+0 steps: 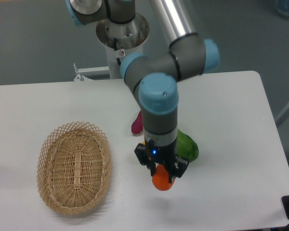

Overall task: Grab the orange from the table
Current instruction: 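Lift the grasped orange up off the table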

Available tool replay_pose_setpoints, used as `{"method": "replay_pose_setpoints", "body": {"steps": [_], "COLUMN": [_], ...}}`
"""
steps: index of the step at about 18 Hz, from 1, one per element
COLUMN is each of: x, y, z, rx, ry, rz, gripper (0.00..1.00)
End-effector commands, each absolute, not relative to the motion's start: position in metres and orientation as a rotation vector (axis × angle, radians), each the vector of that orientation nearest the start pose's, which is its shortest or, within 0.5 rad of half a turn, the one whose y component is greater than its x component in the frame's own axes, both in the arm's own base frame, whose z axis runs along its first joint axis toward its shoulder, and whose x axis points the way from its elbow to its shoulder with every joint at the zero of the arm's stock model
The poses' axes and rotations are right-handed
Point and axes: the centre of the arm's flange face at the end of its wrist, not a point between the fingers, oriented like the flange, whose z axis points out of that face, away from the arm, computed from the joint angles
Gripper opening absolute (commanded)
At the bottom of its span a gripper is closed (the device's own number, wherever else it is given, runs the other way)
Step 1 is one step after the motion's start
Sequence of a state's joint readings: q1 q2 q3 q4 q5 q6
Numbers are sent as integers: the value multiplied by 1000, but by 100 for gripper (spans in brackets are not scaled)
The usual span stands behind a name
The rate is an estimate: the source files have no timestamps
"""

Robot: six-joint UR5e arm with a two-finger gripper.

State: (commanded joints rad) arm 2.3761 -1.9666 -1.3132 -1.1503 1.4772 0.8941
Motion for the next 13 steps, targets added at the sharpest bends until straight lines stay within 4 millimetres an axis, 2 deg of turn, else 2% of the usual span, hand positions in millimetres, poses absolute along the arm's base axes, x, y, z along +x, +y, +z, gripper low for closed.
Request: {"method": "replay_pose_setpoints", "body": {"steps": [6, 13], "x": [-394, -395], "y": [548, 547], "z": [456, 459], "rx": [-2850, -2846], "ry": [155, 173], "rz": [173, 174], "gripper": [44, 45]}}
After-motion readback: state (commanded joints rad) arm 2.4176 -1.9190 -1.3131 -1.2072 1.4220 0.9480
